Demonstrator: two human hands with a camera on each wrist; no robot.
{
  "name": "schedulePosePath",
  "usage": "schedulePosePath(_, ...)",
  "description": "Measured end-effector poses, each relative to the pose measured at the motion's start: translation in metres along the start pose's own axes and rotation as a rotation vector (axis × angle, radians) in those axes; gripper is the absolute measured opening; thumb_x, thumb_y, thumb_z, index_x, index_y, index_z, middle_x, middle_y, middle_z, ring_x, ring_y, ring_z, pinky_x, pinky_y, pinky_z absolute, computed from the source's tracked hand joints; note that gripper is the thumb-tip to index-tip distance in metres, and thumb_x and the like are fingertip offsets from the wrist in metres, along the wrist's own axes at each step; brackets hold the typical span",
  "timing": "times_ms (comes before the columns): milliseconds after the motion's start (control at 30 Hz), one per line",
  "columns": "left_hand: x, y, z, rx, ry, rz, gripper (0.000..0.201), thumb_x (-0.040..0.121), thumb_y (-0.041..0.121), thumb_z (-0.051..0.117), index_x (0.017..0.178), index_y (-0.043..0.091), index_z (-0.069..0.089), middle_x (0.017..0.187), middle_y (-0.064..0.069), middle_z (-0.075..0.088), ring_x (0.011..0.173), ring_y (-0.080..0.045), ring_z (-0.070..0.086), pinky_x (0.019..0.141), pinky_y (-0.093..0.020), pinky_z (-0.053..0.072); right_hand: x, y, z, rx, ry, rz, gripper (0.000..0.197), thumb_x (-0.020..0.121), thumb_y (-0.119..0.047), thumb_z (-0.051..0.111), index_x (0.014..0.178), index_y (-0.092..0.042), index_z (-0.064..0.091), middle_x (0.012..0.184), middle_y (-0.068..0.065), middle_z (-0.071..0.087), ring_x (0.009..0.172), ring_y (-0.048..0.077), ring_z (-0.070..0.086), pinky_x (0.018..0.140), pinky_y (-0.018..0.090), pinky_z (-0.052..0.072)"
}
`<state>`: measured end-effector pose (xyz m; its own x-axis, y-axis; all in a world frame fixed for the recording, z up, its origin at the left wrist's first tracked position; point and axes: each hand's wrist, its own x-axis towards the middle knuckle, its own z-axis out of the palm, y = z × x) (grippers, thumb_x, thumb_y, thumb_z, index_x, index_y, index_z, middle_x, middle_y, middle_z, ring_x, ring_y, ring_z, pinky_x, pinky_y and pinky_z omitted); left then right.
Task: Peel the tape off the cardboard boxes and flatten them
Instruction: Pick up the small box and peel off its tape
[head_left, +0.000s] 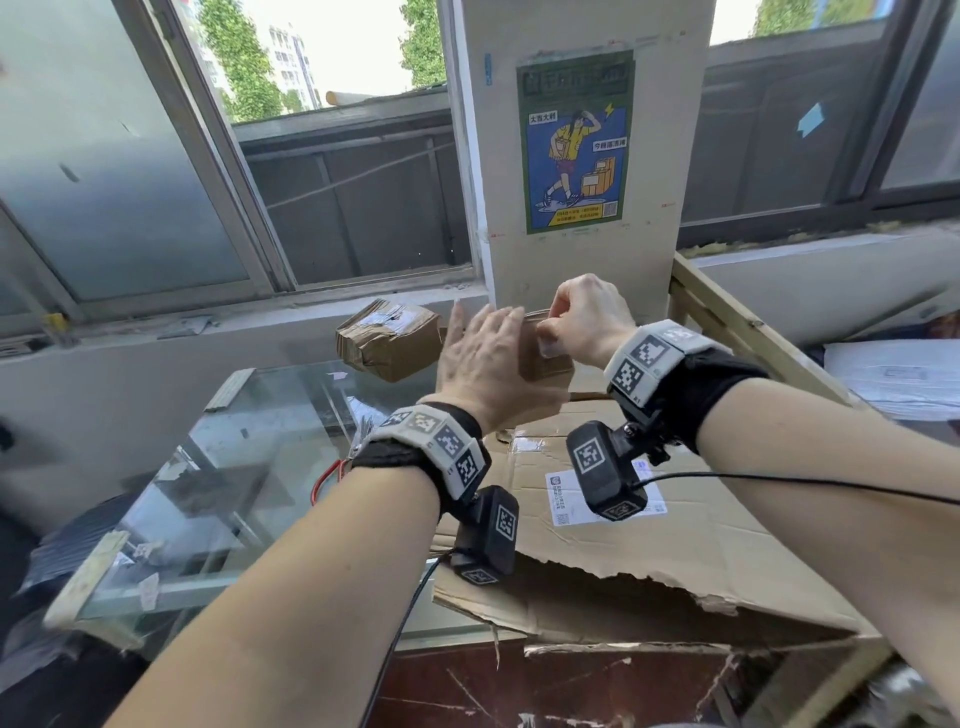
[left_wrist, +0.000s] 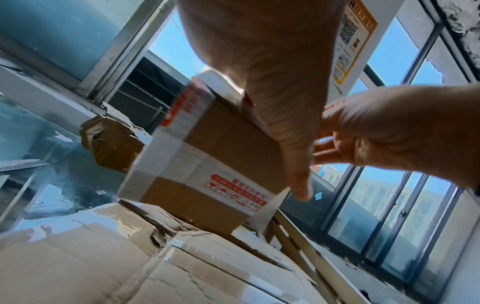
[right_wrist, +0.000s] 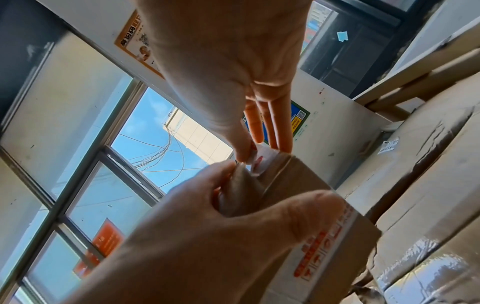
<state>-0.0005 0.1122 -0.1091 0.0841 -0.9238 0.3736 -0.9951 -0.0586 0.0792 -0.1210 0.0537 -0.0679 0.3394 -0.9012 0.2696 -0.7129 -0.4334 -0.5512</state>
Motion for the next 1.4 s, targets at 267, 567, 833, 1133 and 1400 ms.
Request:
schedulePosePath(267,-0.001,-0.005,0.002,-0.126,0.016,-0.164,0.089,0.066,0.058,0.075,0.137,0.017,0.039,0.129,-0.005,0.047,0.122,-0.022,0.041,0.106,-0.033,0.031,0.003,0.000,0.002,0.187,-0.053,0.014,0.017,0.081,-0.021,0.074,0.075,-0.007,0.068,0.093,0.013,0.069,0.092,0.026,0.065,0.085,0.042,0.054)
schedulePosePath(567,0.002,-0.014,0.005,-0.126,0.050,-0.185,0.090,0.064,0.054,0.079,0.136,0.018,0.040,0.129,-0.005,0.046,0.122,-0.022,0.040,0.107,-0.032,0.029,0.006,0.004,0.004,0.515,-0.169,0.108,0.019,0.085,-0.009,0.069,0.069,-0.004,0.059,0.090,0.023,0.068,0.083,0.032,0.070,0.078,0.046,0.058)
schedulePosePath(833,0.000,-0.019,0.006,-0.192,0.051,-0.195,0.092,0.061,0.055,0.081,0.135,0.017,0.040,0.128,-0.004,0.046,0.121,-0.021,0.040,0.107,-0.032,0.030,0.002,0.003,0.004,0.683,-0.203,0.143,0.018,0.087,0.000,0.063,0.073,-0.001,0.053,0.088,0.022,0.061,0.081,0.032,0.068,0.069,0.034,0.060)
schedulePosePath(1133,0.001,-0.025,0.010,-0.241,0.041,-0.224,0.097,0.058,0.051,0.084,0.137,0.018,0.039,0.129,-0.003,0.045,0.123,-0.020,0.039,0.109,-0.033,0.032,0.004,0.007,0.003,0.816,-0.256,0.193,0.016,0.093,-0.001,0.054,0.079,-0.006,0.048,0.087,0.020,0.060,0.087,0.035,0.068,0.080,0.042,0.058)
schedulePosePath(1400,0.001,-0.029,0.009,-0.247,0.045,-0.224,0.096,0.059,0.047,0.086,0.137,0.019,0.039,0.128,-0.002,0.046,0.122,-0.020,0.042,0.108,-0.032,0.033,0.003,0.009,0.001,0.916,-0.281,0.224,0.016,0.095,-0.001,0.051,0.080,-0.007,0.046,0.084,0.016,0.059,0.079,0.027,0.066,0.069,0.033,0.058)
